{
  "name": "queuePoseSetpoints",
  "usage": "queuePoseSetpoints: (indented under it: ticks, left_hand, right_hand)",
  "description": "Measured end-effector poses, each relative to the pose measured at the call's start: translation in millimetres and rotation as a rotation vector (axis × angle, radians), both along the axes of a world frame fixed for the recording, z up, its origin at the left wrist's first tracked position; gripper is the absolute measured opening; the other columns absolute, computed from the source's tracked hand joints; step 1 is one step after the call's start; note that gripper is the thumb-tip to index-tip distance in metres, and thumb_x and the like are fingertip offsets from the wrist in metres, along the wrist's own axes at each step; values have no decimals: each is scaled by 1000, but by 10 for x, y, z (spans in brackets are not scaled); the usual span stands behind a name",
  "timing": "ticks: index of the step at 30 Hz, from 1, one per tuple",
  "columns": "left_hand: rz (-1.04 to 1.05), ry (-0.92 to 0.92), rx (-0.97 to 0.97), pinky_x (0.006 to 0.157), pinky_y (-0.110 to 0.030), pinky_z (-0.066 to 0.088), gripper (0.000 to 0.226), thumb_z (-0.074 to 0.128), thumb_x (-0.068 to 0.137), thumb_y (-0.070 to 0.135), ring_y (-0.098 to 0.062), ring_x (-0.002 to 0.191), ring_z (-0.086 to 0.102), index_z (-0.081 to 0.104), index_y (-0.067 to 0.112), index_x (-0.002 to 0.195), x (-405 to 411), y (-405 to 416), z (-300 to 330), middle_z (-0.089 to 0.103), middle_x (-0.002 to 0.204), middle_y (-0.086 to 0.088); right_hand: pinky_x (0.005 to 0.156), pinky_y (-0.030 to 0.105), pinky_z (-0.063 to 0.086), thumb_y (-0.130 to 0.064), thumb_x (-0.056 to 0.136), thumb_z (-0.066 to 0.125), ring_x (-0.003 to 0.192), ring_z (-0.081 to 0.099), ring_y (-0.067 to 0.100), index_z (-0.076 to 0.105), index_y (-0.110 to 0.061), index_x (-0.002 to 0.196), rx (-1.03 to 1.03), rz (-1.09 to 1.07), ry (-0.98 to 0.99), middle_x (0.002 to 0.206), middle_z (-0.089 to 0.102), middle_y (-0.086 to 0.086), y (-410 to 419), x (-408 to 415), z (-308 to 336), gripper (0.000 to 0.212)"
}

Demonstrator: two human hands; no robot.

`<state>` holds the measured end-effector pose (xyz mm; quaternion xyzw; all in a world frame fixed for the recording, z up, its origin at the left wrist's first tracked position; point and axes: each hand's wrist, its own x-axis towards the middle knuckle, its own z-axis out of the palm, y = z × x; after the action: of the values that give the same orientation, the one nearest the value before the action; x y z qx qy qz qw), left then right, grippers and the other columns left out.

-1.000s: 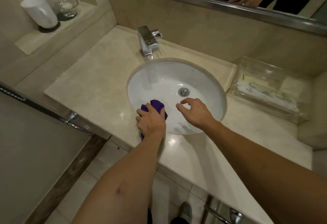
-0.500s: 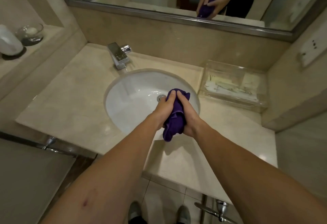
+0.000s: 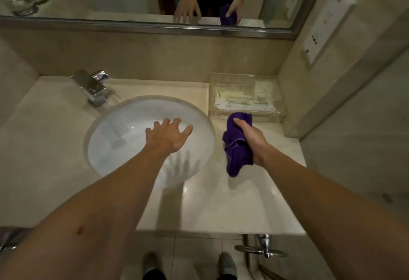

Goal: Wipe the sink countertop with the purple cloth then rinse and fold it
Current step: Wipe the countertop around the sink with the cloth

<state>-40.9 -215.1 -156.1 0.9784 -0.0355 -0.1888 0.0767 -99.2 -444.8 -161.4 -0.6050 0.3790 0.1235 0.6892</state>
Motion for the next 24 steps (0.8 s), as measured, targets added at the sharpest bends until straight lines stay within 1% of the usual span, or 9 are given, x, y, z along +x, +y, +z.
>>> queuePoseSetpoints:
  ticks: [1, 3, 5, 7, 9, 11, 15, 20, 24]
  left_hand:
    - [-60, 2, 29, 111, -54, 27, 70, 22, 96, 71, -36, 139, 36, 37, 31, 152, 55, 61, -56, 39, 156, -4]
    - [-132, 9, 35, 112, -55, 27, 70, 22, 96, 71, -34, 141, 35, 39, 31, 151, 131, 137, -148, 38, 157, -3]
    - [-199, -2, 50, 112, -54, 27, 70, 23, 96, 70, -32, 141, 36, 41, 30, 150, 152, 202, -240, 40, 155, -1]
    - [-249, 15, 63, 114, -55, 26, 68, 23, 96, 69, -30, 143, 33, 41, 30, 150, 156, 264, -296, 37, 158, 1]
    - [-288, 20, 60, 116, -55, 23, 65, 25, 98, 67, -28, 146, 28, 40, 31, 150, 126, 276, -345, 27, 162, 2]
    - [-311, 13, 51, 116, -55, 20, 61, 27, 99, 64, -28, 149, 23, 39, 32, 151, 98, 274, -419, 18, 165, 4]
    - [-324, 55, 49, 116, -55, 19, 61, 27, 100, 63, -25, 152, 15, 36, 32, 151, 35, 291, -617, 17, 165, 6]
    - [-319, 107, 30, 114, -55, 24, 54, 27, 103, 55, -24, 147, 25, 35, 32, 151, -78, 287, -688, 24, 163, 8]
    - [-321, 115, -50, 112, -53, 26, 50, 28, 106, 48, -27, 144, 31, 37, 29, 151, -43, 369, -530, 30, 161, 6]
  right_hand:
    - [57, 32, 57, -45, 84, 78, 70, 72, 28, 67, -13, 114, -57, -12, 8, 91, 76, 13, -86, -26, -1, 45]
    - [63, 36, 59, -42, 80, 81, 75, 71, 29, 66, -14, 116, -196, -52, 2, 96, 75, 13, -250, -86, -3, 48]
    - [79, 45, 61, -49, 74, 79, 87, 70, 30, 64, -23, 114, -400, -93, 7, 103, 73, 9, -374, -137, -70, 50]
    - [91, 49, 57, -55, 76, 71, 96, 67, 32, 61, -29, 112, -671, -41, 32, 106, 70, 5, -429, -198, -134, 46]
    - [88, 44, 53, -55, 85, 63, 98, 64, 35, 59, -28, 122, -946, 67, 103, 110, 66, 7, -437, -273, -219, 46]
    - [79, 40, 47, -56, 92, 58, 99, 62, 38, 55, -26, 130, -1127, 153, 191, 118, 58, 12, -426, -324, -356, 49]
    - [76, 40, 39, -56, 96, 52, 100, 60, 42, 49, -24, 132, -1224, 208, 234, 124, 47, 14, -397, -363, -624, 48]
    - [78, 40, 39, -55, 92, 53, 101, 58, 42, 49, -26, 130, -1208, 239, 213, 123, 47, 11, -214, -323, -631, 47]
    - [75, 40, 39, -53, 91, 56, 101, 56, 39, 50, -27, 130, -1206, 321, 139, 122, 48, 10, 404, -357, -654, 48]
